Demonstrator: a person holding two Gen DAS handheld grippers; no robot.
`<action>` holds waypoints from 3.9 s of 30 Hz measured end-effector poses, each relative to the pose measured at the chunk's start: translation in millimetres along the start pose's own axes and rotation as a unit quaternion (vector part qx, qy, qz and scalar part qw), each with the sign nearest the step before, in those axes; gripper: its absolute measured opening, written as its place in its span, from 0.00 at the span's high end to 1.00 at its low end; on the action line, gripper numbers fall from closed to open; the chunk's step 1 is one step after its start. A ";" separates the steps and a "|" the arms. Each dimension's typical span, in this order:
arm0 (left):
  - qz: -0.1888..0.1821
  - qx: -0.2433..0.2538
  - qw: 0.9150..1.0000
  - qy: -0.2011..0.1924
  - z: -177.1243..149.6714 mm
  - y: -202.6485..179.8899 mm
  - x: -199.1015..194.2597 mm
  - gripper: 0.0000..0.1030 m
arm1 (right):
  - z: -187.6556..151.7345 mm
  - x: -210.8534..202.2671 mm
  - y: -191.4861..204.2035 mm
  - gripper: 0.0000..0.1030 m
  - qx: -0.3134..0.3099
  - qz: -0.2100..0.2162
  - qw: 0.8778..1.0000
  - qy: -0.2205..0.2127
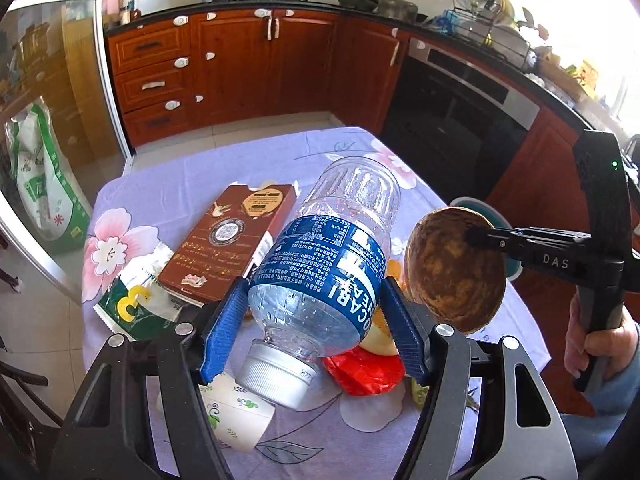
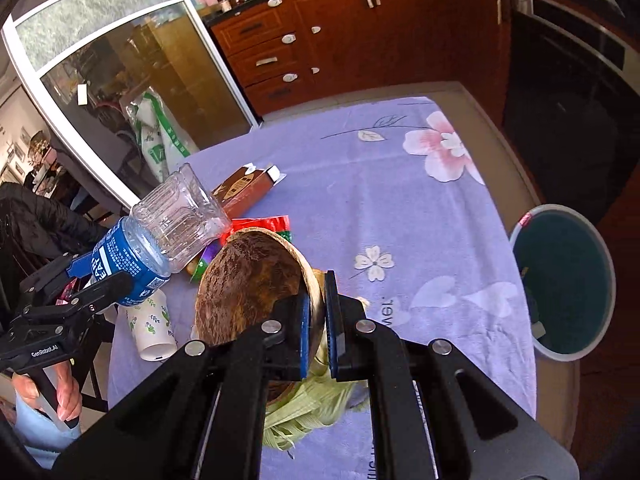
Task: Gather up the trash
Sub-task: 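Carry bottle and coconut shell over the bin and open both tools, then move both tools back over the table toward the paper cup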
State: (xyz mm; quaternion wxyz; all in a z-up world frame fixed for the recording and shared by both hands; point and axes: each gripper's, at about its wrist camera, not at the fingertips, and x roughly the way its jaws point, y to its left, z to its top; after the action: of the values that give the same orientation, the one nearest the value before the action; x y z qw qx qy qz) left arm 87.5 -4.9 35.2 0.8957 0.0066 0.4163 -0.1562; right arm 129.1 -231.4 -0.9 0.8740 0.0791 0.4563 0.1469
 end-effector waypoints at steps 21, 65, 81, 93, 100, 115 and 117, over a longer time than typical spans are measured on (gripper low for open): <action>-0.083 0.216 0.967 0.106 63.5 -258.3 143.4 0.34 | -45.2 -90.2 -249.9 0.93 0.193 -0.177 0.961 -0.087; -0.072 0.143 0.972 0.169 70.7 -304.6 225.7 0.08 | -52.0 15.3 -324.9 0.47 0.180 -0.202 0.962 0.047; -0.087 0.131 0.979 0.129 64.5 -275.4 146.3 0.04 | -51.7 -40.8 -264.2 0.15 0.184 -0.166 0.969 0.015; -0.061 0.103 0.988 0.096 39.1 -210.3 86.1 0.04 | -54.7 -61.5 -173.8 0.11 0.135 -0.131 0.982 0.008; -0.036 0.067 0.993 0.092 12.1 -151.3 60.2 0.04 | -50.1 -52.2 -112.9 0.11 0.093 -0.097 0.991 0.024; 0.051 -0.066 0.991 0.102 -48.7 0.5 30.8 0.04 | -44.8 -1.2 6.5 0.11 0.008 -0.034 0.997 0.068; 0.062 -0.083 0.990 0.100 -55.5 17.3 26.8 0.04 | -43.5 7.5 24.9 0.11 -0.011 -0.026 0.997 0.077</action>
State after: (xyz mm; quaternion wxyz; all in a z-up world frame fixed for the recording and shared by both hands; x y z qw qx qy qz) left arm 67.4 12.0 -23.2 0.8548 -0.0268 0.5143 -0.0640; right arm 92.9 -205.2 -24.8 0.8408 0.0459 0.5224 0.1348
